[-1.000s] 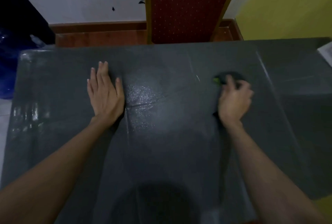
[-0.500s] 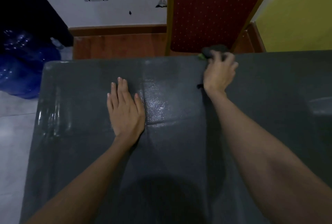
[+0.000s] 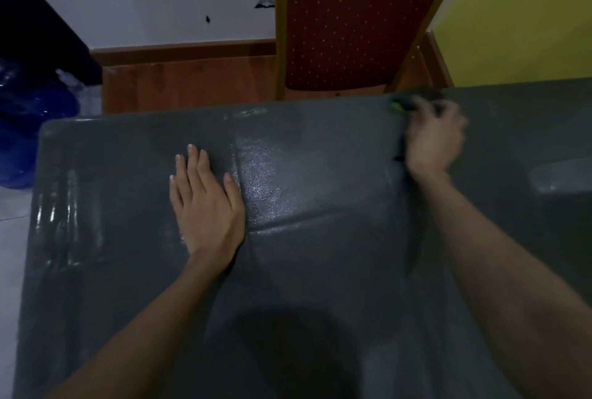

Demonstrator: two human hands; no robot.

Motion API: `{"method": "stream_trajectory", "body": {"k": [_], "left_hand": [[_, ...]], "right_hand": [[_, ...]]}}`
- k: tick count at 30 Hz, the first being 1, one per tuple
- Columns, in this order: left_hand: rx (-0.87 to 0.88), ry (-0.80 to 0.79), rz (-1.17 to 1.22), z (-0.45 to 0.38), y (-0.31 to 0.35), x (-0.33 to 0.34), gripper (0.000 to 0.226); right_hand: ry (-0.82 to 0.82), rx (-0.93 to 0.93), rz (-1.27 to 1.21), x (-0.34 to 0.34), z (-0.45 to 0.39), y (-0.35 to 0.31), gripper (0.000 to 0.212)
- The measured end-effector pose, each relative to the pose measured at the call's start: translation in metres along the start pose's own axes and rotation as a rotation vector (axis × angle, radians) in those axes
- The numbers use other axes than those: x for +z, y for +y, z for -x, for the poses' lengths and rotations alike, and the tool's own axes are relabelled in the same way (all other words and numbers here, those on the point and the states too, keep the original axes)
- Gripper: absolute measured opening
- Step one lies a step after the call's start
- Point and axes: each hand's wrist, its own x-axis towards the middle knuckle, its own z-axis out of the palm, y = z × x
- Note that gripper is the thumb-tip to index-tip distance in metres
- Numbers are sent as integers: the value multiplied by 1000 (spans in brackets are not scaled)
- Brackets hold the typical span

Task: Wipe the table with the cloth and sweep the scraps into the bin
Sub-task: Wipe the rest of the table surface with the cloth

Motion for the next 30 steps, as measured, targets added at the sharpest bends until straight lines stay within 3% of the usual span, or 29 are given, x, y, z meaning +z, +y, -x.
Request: {"method": "stream_trajectory", "body": {"k": [2,3,4,7,9,12,14,18,20,21,22,24,26,28,30], "left_hand": [[7,-10,-11,0,1,-1,58],[31,-19,-15,0,3,-3,57],[82,-33,-19,0,5,-5,56],[363,-117,-28,4,8,-11,48],[454,-181,-17,4,8,-15,47],[440,-182,-1,1,8,-17,45],[434,-164,9,0,8,-18,44],[426,-165,-4,1,8,-17,44],[421,-160,-42,2,11,-17,44],[415,-150,-68,4,13,-18,42],[402,-126,-82,8,15,-19,38],[337,-34,-34,27,26,-22,30],[230,29,102,65,41,-25,30],[118,2,229,111,53,-25,36],[45,-35,289,144,54,-23,41]], "right_hand": [[39,391,7,-12,-9,44,31],[42,514,16,-15,-8,45,30],[47,517,27,-16,-2,34,30],[14,19,-130,-21,53,-48,33],[-92,-317,-190,-20,112,-100,32],[-124,-409,-246,-21,123,-83,35],[-97,-265,-148,-23,103,-18,36],[-29,343,21,-55,87,144,28],[3,567,5,-71,90,172,25],[25,572,-18,-75,91,166,25],[45,470,-58,-78,96,151,27],[29,66,-197,-77,122,96,33],[-63,-244,-239,-71,175,27,34],[-167,-345,-239,-67,220,-25,28],[-153,-383,-236,-59,226,-28,28]]}}
